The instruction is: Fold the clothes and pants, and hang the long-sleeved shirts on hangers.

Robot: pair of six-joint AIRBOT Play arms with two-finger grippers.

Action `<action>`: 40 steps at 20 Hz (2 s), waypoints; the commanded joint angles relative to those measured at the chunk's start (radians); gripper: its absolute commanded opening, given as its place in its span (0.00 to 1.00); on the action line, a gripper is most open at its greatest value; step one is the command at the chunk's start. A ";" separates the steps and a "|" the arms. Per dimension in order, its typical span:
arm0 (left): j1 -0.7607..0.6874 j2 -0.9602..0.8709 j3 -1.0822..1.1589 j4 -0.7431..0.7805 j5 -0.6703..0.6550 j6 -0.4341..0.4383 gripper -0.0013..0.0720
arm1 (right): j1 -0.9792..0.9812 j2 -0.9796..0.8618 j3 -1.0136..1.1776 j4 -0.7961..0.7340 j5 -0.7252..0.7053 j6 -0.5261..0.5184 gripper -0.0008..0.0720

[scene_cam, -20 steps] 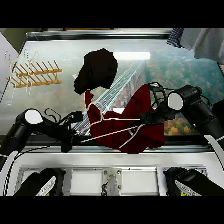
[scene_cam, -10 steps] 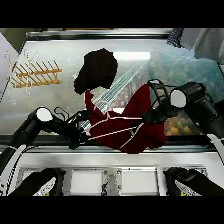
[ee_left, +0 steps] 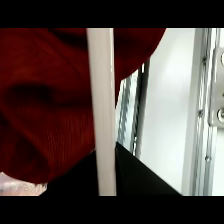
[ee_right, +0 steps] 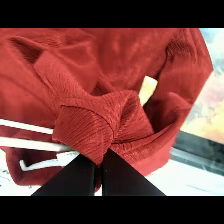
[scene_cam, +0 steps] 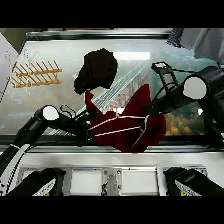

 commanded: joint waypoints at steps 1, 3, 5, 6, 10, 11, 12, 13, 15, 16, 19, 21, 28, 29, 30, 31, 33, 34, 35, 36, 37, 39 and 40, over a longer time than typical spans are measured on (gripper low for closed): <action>0.025 -0.026 0.010 -0.114 0.022 -0.008 0.04 | 0.037 0.000 0.048 0.013 0.014 -0.001 0.05; 0.043 -0.054 0.010 -0.156 0.011 -0.007 0.04 | 0.050 0.000 0.048 0.013 0.010 -0.001 0.05; 0.045 -0.072 0.010 -0.169 0.011 -0.001 0.04 | 0.064 0.000 0.048 0.013 -0.013 -0.002 0.05; 0.037 -0.079 0.010 -0.169 0.010 0.016 0.04 | 0.074 0.000 0.048 0.013 -0.034 -0.002 0.05; -0.024 -0.092 0.010 -0.169 0.038 0.034 0.04 | 0.127 -0.001 0.048 0.014 -0.118 0.002 0.05; -0.033 -0.092 0.010 -0.169 0.053 0.034 0.04 | 0.147 -0.002 0.048 0.018 -0.137 0.002 0.05; -0.040 -0.092 0.010 -0.169 0.068 0.034 0.04 | 0.165 -0.003 0.048 0.024 -0.151 0.002 0.05; -0.042 -0.092 0.010 -0.169 0.072 0.034 0.04 | 0.188 -0.003 0.048 0.038 -0.172 0.003 0.05; -0.042 -0.092 0.010 -0.169 0.072 0.034 0.04 | 0.224 -0.008 0.048 0.075 -0.208 0.003 0.05; -0.042 -0.092 0.010 -0.169 0.072 0.034 0.04 | 0.236 -0.014 0.048 0.095 -0.223 0.003 0.05; -0.042 -0.092 0.010 -0.169 0.072 0.034 0.04 | 0.274 -0.040 0.048 0.135 -0.246 0.002 0.05; -0.042 -0.092 0.010 -0.169 0.072 0.033 0.04 | 0.296 -0.058 0.048 0.147 -0.253 0.001 0.05; -0.042 -0.092 0.010 -0.169 0.069 0.033 0.04 | 0.308 -0.066 0.050 0.147 -0.249 -0.002 0.07; -0.042 -0.092 0.010 -0.169 0.068 0.033 0.04 | 0.308 -0.066 0.050 0.147 -0.244 -0.002 0.07; -0.042 -0.092 0.010 -0.169 0.068 0.033 0.04 | 0.308 -0.066 0.051 0.147 -0.230 -0.002 0.08; -0.042 -0.092 0.010 -0.169 0.068 0.033 0.04 | 0.306 -0.065 0.055 0.147 -0.211 -0.002 0.28; -0.042 -0.092 0.010 -0.169 0.069 0.033 0.04 | 0.295 -0.065 0.069 0.146 -0.161 -0.036 0.86; -0.042 -0.092 0.010 -0.169 0.068 0.033 0.04 | 0.285 -0.065 0.082 0.148 -0.130 -0.061 0.90; -0.042 -0.092 0.010 -0.169 0.068 0.033 0.04 | 0.270 -0.065 0.101 0.149 -0.087 -0.086 0.90; -0.042 -0.092 0.010 -0.169 0.068 0.033 0.04 | 0.253 -0.065 0.124 0.155 -0.043 -0.119 0.90; -0.042 -0.092 0.010 -0.168 0.069 0.033 0.04 | 0.227 -0.065 0.150 0.164 0.003 -0.152 0.90; -0.042 -0.092 0.010 -0.168 0.069 0.033 0.04 | 0.160 -0.065 0.195 0.212 0.075 -0.238 0.90; -0.042 -0.092 0.010 -0.168 0.069 0.033 0.04 | 0.120 -0.065 0.210 0.255 0.102 -0.296 0.90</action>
